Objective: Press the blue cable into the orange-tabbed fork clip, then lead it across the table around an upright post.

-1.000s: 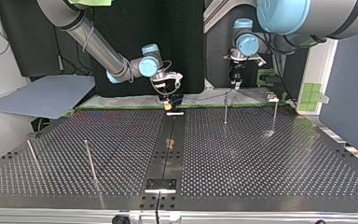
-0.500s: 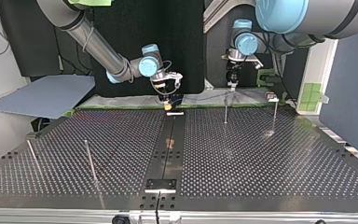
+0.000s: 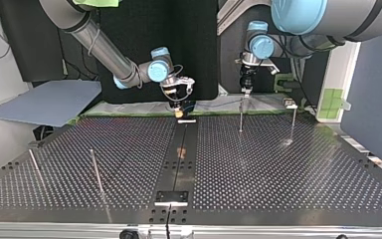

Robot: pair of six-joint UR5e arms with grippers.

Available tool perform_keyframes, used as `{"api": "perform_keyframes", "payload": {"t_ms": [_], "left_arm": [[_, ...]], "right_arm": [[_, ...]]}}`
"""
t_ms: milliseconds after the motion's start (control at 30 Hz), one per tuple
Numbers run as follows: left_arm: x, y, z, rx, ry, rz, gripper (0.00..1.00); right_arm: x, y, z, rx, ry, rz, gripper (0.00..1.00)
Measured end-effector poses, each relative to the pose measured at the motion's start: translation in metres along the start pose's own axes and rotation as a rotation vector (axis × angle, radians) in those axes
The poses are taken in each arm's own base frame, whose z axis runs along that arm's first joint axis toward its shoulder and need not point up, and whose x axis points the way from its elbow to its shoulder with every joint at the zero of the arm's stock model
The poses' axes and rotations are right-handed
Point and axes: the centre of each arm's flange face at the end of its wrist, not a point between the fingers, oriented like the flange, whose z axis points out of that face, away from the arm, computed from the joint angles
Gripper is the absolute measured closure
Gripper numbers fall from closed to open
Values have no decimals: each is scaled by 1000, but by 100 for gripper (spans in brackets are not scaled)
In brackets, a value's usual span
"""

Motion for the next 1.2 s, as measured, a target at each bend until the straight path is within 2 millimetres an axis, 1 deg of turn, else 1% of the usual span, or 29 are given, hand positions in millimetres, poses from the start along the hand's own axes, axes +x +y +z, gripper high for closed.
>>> {"api": "perform_keyframes", "payload": {"t_ms": [300,467,667,867,1200], "left_arm": [[0,-2,-1,6,0,1,0],[2,-7,-3,22,7,9,0],[5,-20,-7,84,29,10,0],[5,-35,-7,156,34,-7,0],[-3,-51,1,136,1,-13,0]], "right_arm": [[0,0,0,-1,2,0,100],[0,0,0,0,4,-1,100],[-1,-1,0,2,2,-1,100],[-1,-1,0,2,3,0,100],[-1,0,0,2,4,0,100]]}}
